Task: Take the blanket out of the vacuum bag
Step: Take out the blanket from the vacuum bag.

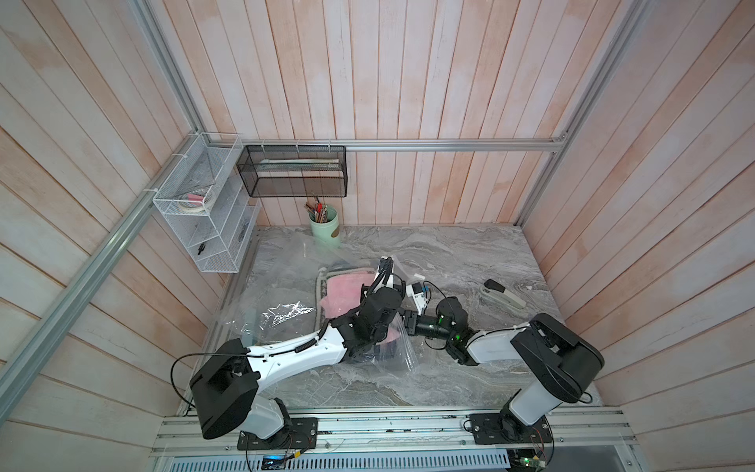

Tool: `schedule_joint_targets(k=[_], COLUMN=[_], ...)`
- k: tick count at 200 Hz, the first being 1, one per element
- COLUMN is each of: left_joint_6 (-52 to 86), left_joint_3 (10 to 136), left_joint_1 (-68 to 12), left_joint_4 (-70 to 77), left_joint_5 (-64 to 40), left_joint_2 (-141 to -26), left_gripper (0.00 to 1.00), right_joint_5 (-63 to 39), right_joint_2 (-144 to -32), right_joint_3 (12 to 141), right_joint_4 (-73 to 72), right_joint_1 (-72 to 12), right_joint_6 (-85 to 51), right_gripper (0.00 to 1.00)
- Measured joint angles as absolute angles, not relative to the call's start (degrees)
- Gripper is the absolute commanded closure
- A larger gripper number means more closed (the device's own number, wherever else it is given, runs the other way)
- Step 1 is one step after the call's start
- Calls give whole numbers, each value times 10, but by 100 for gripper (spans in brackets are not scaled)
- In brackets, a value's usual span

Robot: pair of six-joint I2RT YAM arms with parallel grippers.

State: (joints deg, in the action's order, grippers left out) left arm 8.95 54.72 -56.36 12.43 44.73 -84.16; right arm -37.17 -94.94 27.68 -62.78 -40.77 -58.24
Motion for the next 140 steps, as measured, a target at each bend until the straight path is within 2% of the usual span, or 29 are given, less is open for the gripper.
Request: schedule_joint_targets(k=[9,56,140], left_joint_6=[90,86,74], left_joint_3=[547,547,505], left_joint_1=[-564,-564,-556], left_joint_4=[124,120,159], left_joint_5=[447,451,465], left_joint_2=[-842,-841,-820], left_gripper=[100,100,100], right_joint_5=[-375,-383,-368], right_joint_2=[-959,-942,-675], right_joint_3=[279,279,231], right_joint_4=[-637,-630,-448], right_joint_1=[-410,-413,-362], right_joint_6=[-590,-596,-590], right_gripper=[100,100,100])
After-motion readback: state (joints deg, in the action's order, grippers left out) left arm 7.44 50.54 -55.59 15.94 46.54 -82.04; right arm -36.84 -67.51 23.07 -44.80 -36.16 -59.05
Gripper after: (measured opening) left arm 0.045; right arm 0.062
